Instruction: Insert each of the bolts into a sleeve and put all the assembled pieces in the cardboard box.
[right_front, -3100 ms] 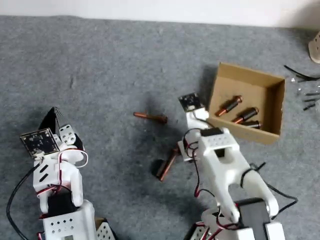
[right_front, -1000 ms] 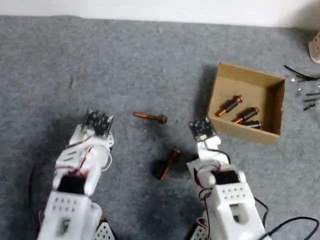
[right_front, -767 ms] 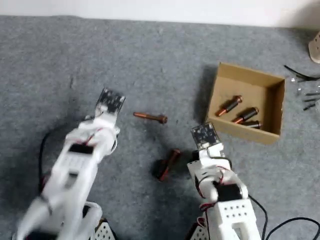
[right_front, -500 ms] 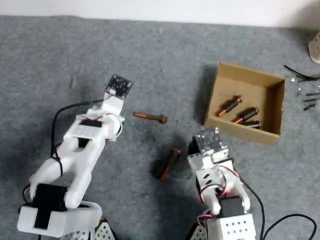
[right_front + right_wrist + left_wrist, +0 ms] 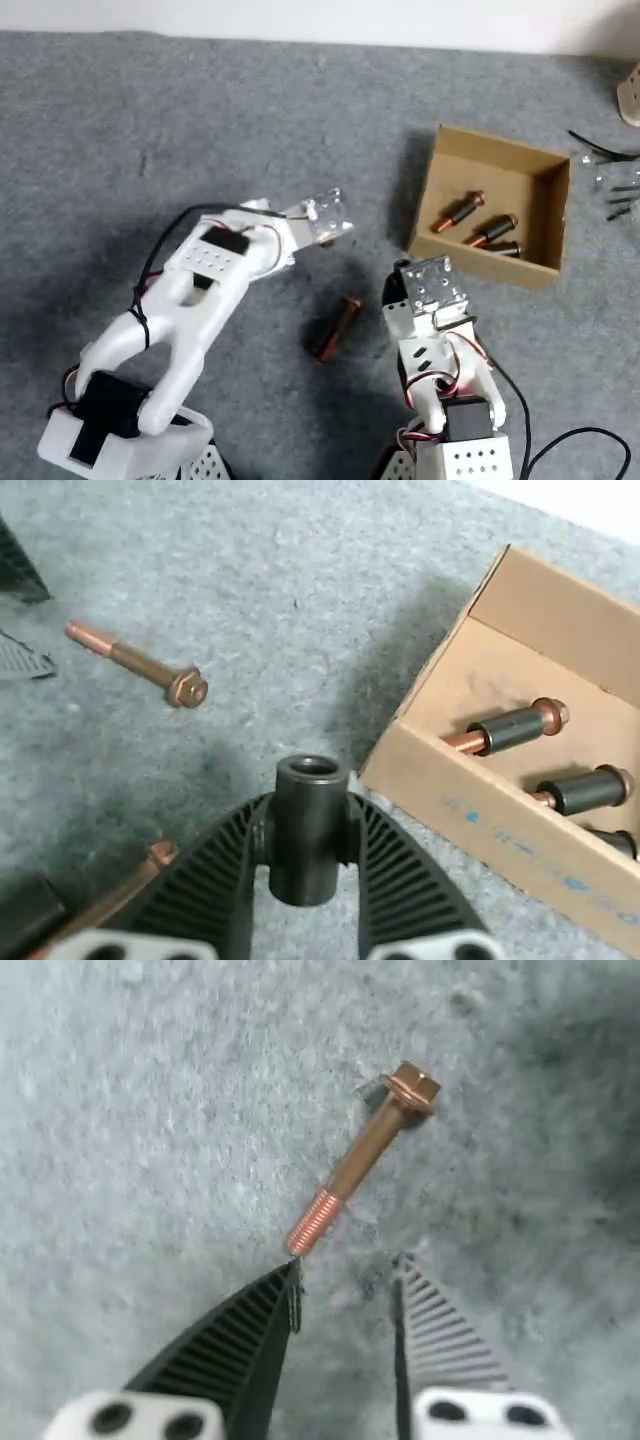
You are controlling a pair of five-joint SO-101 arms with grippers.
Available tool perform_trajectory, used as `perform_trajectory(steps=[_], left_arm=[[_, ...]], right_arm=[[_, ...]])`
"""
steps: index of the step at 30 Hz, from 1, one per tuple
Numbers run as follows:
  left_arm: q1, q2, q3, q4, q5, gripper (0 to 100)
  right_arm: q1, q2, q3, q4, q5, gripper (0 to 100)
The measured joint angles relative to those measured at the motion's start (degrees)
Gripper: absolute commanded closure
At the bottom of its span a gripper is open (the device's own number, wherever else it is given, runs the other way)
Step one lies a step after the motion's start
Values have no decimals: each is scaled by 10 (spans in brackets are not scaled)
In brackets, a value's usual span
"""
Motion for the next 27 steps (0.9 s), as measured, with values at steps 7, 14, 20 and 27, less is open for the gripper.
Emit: perform_trajectory(steps=[7,14,20,27], left_arm=[[23,5,-50,30,-55,826],[36,166,-201,129,-91,829],[35,285,-327,190,-118,829],[34,392,-443,204,-122,829]], right_arm=[[0,0,0,0,0,995],[0,0,0,0,0,995],[0,0,0,0,0,995],[0,0,0,0,0,995]])
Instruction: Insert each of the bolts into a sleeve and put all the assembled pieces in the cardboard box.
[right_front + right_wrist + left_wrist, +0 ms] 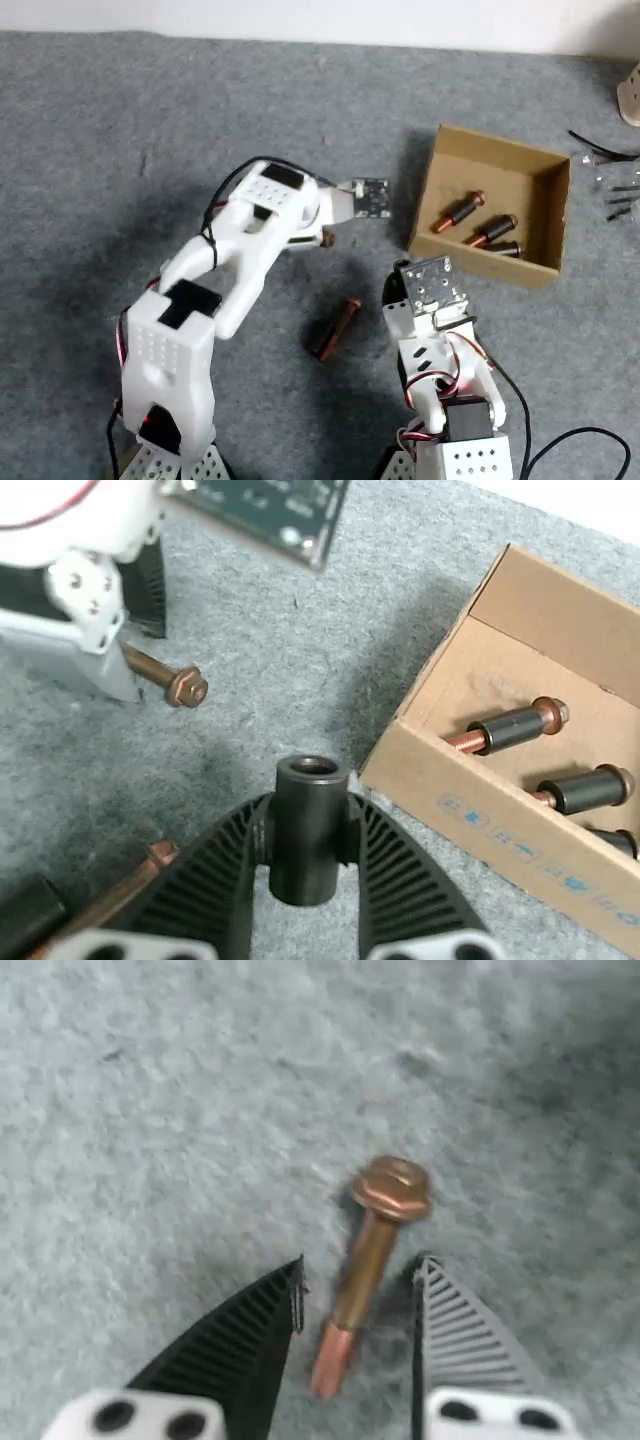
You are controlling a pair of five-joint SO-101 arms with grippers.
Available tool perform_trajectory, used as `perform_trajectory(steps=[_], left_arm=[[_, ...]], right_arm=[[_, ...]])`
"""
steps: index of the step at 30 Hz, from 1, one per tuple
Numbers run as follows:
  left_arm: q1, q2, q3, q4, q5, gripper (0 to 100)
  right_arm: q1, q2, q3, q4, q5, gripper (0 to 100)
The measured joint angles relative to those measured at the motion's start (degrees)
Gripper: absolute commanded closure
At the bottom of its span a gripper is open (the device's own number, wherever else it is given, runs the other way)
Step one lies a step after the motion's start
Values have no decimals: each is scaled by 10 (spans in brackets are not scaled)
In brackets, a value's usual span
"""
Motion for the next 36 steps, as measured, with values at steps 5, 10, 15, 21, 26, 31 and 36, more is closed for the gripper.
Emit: perform_trajectory(steps=[5,10,15,21,26,31,36], left_arm=[[2,50,-62,57,-14,902],[4,82,-85,107,-27,986],[4,88,-91,112,-27,994],[4,72,-90,112,35,994],[4,10,-19,46,134,994],[0,-113,138,-79,207,994],[0,-292,329,-202,265,994]], right_arm=[[0,0,0,0,0,995],[0,0,0,0,0,995],[0,0,0,0,0,995],[0,0,0,0,0,995],[0,0,0,-11,0,995],[0,0,0,-25,0,995],[0,0,0,-27,0,995]])
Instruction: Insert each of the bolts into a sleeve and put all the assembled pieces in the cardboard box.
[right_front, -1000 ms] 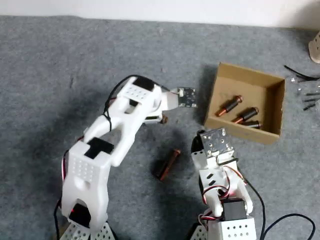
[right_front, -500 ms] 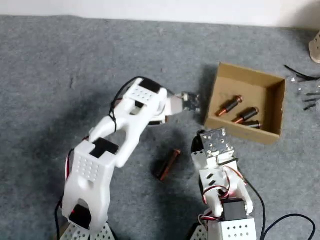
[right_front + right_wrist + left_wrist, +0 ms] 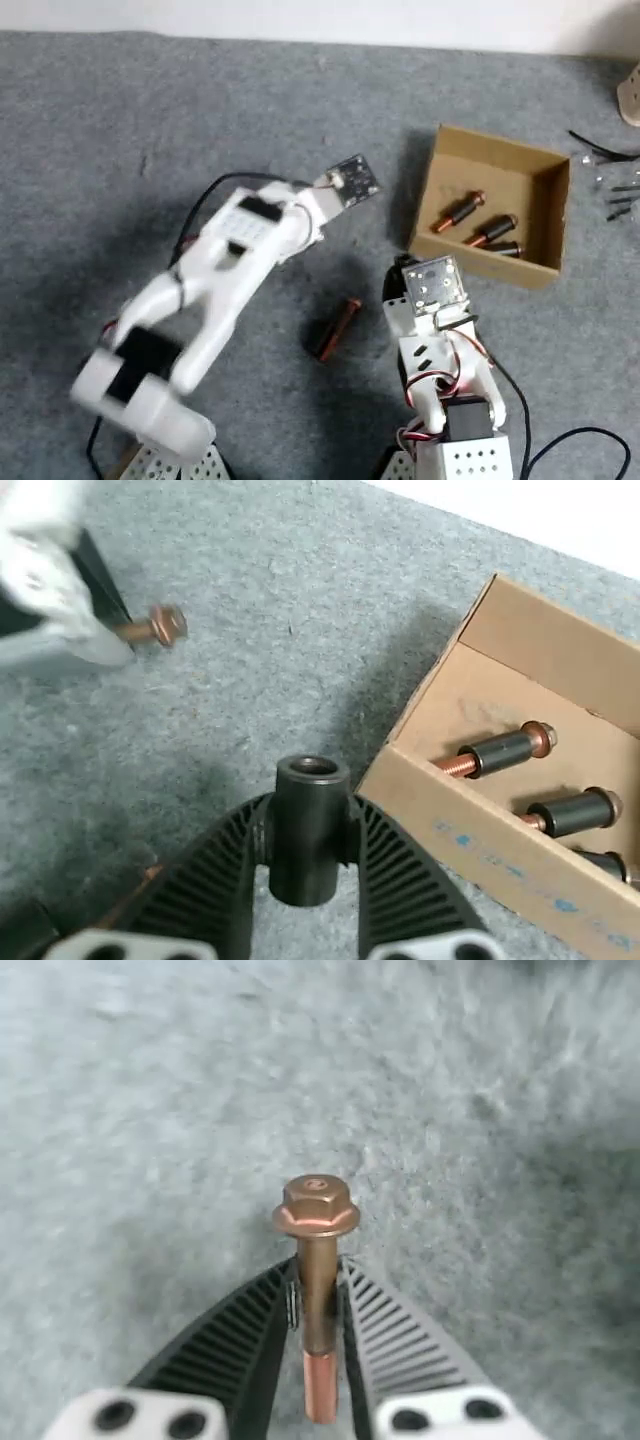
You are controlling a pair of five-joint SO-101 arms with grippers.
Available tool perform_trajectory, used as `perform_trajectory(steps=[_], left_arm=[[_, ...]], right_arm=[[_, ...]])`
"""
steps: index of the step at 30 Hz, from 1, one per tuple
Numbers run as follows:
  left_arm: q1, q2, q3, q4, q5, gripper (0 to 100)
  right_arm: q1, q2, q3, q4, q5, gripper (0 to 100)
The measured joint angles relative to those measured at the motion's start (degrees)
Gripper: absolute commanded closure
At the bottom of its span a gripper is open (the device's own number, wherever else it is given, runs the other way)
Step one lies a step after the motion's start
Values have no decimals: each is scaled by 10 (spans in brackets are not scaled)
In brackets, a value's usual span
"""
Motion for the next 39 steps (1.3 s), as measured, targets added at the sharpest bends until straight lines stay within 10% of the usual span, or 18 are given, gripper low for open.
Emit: perform_trajectory(steps=[24,32,39], left_arm=[[14,-752,515,-118,80,994],[-126,-1010,578,-120,355,993],[-54,-1016,601,-225,416,993]], right_arm=[[0,0,0,0,0,994],[-41,0,0,-46,0,993],[-129,0,0,-103,0,993]])
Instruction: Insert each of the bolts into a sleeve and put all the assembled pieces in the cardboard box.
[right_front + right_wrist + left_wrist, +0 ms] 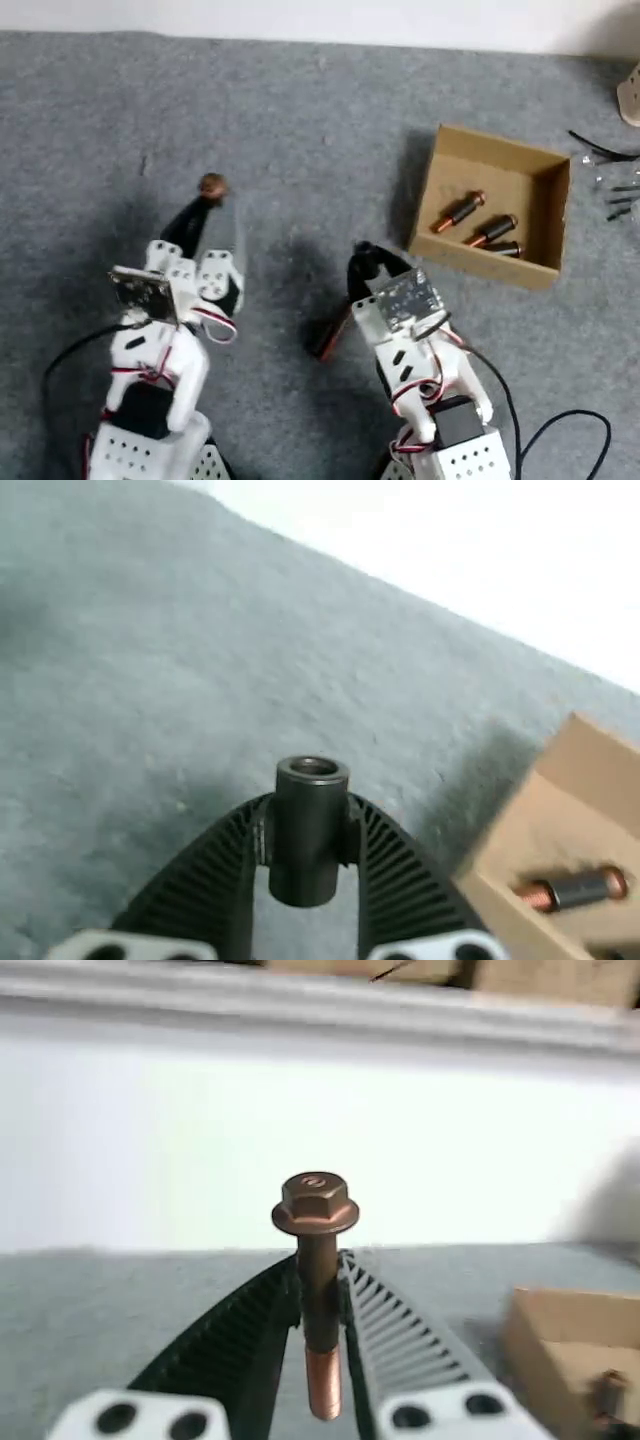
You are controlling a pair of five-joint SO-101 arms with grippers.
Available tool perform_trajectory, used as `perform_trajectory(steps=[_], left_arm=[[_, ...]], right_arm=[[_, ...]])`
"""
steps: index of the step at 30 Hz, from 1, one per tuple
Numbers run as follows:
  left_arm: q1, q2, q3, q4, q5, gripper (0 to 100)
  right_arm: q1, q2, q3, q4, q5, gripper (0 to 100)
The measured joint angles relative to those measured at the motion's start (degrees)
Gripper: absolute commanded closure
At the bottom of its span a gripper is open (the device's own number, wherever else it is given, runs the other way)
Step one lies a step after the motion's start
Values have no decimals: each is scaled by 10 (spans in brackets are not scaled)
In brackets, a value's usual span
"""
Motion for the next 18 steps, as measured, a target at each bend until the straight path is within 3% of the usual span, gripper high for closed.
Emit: perform_trajectory(steps=[4,10,14,18], left_arm=[[47,1,30,-68,6,994],[98,5,55,-230,7,994],[144,5,55,-246,7,994],[206,5,55,-206,7,994]], right_arm=[[-30,0,0,-22,0,993],[-59,0,0,-35,0,993],[-63,0,0,-35,2,993],[-63,0,0,-35,52,993]])
